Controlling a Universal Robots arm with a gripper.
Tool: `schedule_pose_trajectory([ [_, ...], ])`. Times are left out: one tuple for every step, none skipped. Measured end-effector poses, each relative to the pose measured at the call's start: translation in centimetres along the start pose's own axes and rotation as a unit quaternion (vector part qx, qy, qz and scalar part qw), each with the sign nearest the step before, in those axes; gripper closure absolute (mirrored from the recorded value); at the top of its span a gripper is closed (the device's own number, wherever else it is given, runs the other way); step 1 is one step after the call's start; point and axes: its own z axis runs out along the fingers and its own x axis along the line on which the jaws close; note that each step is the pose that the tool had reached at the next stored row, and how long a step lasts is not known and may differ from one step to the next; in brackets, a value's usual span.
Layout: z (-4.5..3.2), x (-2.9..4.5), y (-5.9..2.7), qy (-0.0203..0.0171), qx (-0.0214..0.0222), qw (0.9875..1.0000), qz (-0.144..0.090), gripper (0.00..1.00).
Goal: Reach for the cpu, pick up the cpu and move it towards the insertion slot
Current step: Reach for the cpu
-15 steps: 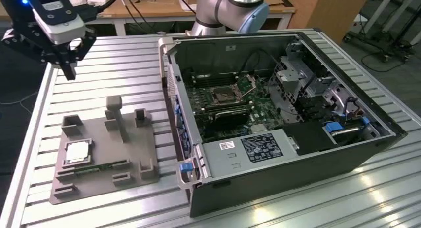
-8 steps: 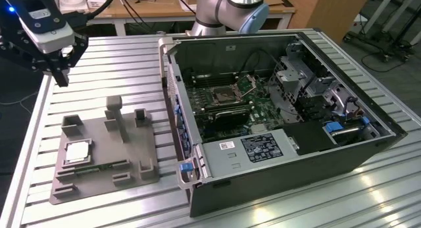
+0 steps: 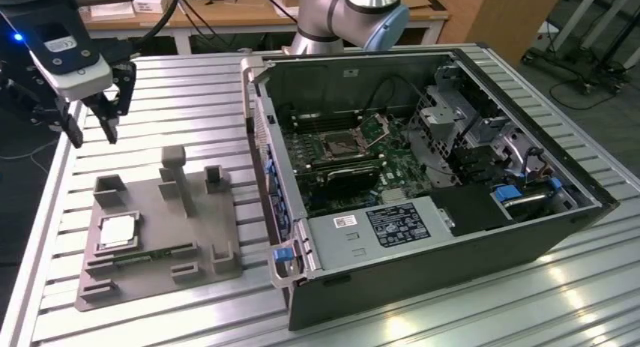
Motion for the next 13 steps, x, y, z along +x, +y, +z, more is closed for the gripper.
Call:
schedule_pose_trajectory([
  [0.18, 0.24, 0.0, 0.0, 0.0, 1.0, 0.0, 0.53],
  [0.36, 0.55, 0.0, 0.0, 0.0, 1.0, 0.0, 0.53],
  [0.56, 0.91, 0.0, -0.0001, 0.0, 1.0, 0.0, 0.47],
  [0.74, 1.18, -0.01, -0.0001, 0.0, 1.0, 0.0, 0.47],
  [0.92, 1.39, -0.07, -0.0001, 0.0, 1.0, 0.0, 0.42],
  [1.08, 1.51, -0.23, 0.0, 0.0, 1.0, 0.0, 0.36],
  [1.27, 1.55, -0.44, -0.0001, 0.0, 1.0, 0.0, 0.36],
  [1.44, 1.57, -0.65, -0.0001, -0.0001, 1.0, 0.0, 0.3],
  [1.63, 1.58, -0.85, -0.0001, 0.0, 1.0, 0.0, 0.24],
  [1.81, 1.61, -0.98, -0.0001, 0.0, 1.0, 0.0, 0.24],
  [1.99, 1.67, -1.05, -0.0002, -0.0001, 1.0, 0.0, 0.24],
  [2.16, 1.76, -1.1, -0.0001, -0.0001, 1.0, 0.001, 0.18],
  [2.33, 1.85, -1.16, -0.0001, 0.0, 1.0, 0.002, 0.18],
])
